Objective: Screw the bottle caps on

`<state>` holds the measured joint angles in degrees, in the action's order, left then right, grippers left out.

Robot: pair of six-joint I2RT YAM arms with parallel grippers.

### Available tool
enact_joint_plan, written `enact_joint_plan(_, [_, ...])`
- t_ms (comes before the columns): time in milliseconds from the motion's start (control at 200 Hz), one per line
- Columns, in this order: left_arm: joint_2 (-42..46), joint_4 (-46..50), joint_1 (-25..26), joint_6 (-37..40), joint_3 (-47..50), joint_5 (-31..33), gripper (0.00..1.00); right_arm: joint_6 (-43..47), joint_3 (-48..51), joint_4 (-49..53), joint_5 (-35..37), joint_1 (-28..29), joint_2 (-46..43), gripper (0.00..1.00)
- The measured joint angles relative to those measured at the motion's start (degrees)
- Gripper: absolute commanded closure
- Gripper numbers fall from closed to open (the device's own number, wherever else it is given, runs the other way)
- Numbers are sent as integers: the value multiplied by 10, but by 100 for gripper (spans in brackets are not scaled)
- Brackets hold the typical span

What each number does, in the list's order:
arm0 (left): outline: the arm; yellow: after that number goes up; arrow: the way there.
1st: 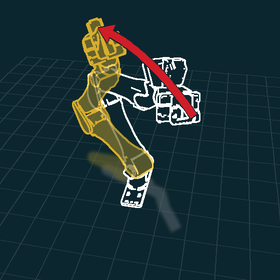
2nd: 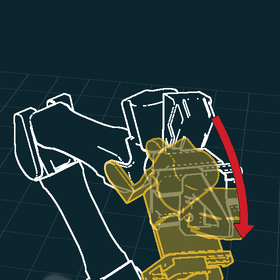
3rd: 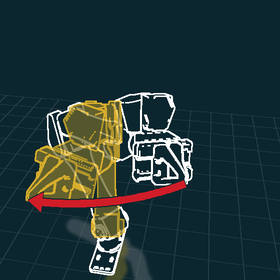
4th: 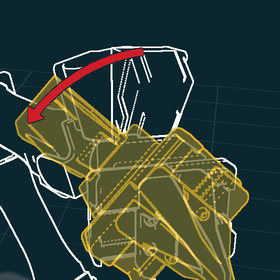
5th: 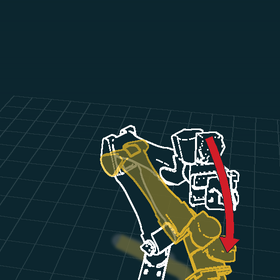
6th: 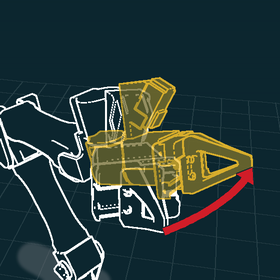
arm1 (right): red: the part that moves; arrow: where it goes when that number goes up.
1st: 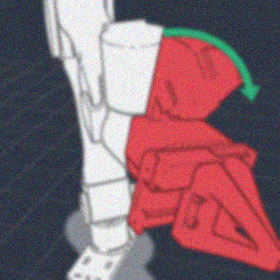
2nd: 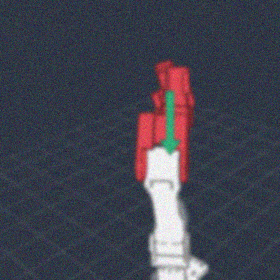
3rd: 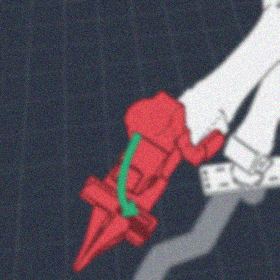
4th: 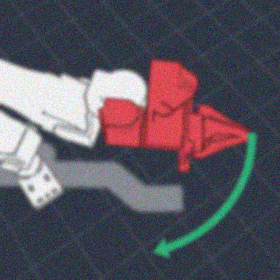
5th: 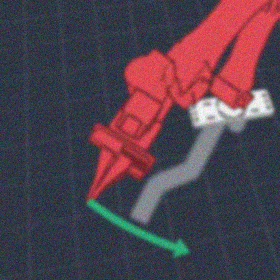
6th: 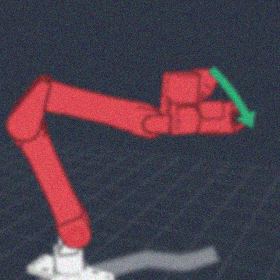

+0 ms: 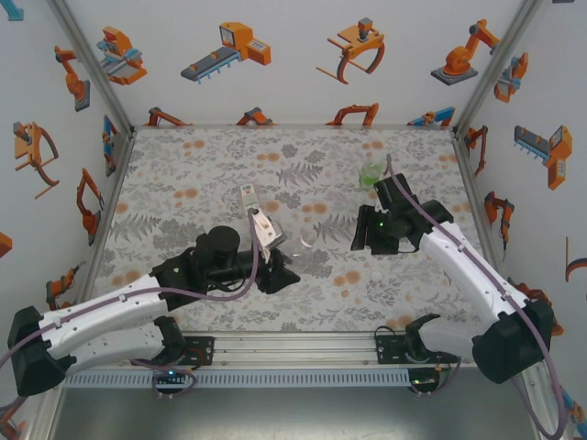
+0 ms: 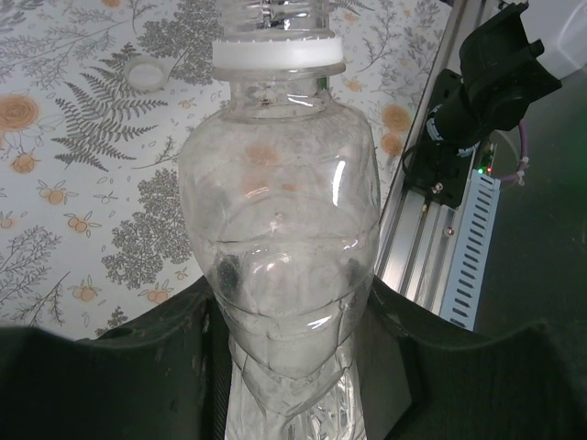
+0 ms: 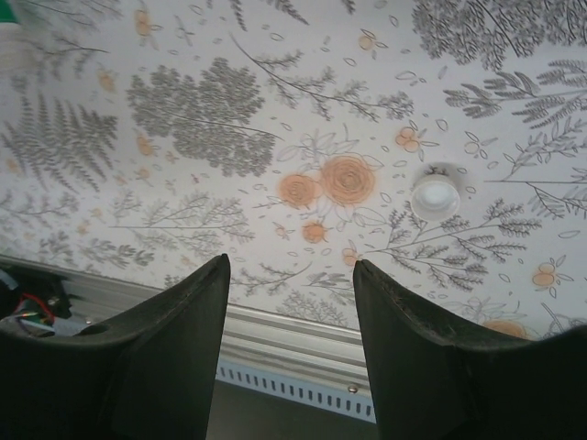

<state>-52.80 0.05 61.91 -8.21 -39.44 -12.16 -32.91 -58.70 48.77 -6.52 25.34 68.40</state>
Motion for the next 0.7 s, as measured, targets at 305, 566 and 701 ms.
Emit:
enact_joint_plan(305, [33,13,0,0,3,22,100,-3,81,-9,45,0,2,50])
enact_joint_plan(566, [33,15,0,-7,5,33,100,-17,141,-44,65,0,2,52])
enact_joint_plan(701, [31,17,0,-12,6,34,100,-18,156,-62,78,0,3,52])
